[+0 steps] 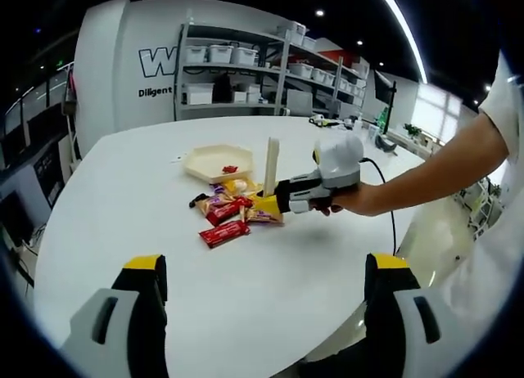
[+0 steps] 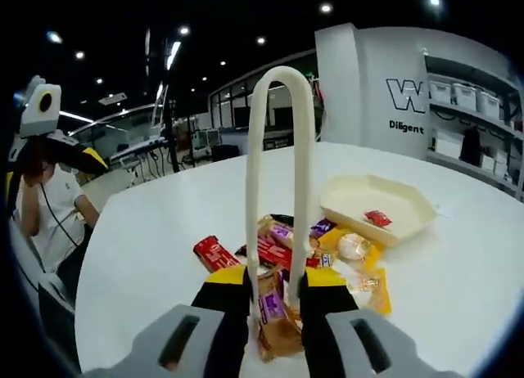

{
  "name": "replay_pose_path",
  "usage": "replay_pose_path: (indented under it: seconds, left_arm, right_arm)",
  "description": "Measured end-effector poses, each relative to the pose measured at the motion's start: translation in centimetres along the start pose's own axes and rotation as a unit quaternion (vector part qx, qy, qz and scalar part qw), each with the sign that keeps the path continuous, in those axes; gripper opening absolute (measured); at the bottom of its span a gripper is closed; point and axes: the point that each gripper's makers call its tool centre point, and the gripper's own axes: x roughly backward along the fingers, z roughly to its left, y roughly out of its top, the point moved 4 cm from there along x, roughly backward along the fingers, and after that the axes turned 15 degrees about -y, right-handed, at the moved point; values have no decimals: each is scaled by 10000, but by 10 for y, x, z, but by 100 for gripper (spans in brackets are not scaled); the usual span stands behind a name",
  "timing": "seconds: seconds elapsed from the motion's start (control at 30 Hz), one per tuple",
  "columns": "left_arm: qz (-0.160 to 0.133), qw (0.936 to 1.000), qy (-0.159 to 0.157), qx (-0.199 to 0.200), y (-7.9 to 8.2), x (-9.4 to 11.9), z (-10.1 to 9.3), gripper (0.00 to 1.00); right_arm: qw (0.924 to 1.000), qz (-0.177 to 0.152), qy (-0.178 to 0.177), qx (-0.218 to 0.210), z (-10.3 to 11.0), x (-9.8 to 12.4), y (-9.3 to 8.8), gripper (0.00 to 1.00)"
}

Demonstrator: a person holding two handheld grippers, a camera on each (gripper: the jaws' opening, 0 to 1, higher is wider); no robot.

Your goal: Place the target food into the container with the food tongs after gripping and lifting it, then release it inside without dropping or visibly crushing the food.

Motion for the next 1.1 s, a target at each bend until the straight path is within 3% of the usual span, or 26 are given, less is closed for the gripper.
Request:
replay_pose_path:
  seconds: [0.17, 0.6, 0.97, 1.1]
  left_arm:
    - [-11, 10000, 4, 20, -1, 1, -1, 99]
    - [-13, 10000, 56, 29, 0, 4, -2, 99]
    - [16, 10000, 39, 47, -2, 2, -2, 99]
    - [23, 10000, 30, 66, -4, 1, -2, 99]
  right_arm:
    - [9997, -39, 10, 232, 1, -2, -7, 19]
    - [9999, 59, 13, 122, -2, -6, -18, 19]
    - [9980, 341, -61, -529, -4, -5, -19, 12]
    - [9969, 355, -95, -694, -4, 4, -15, 13]
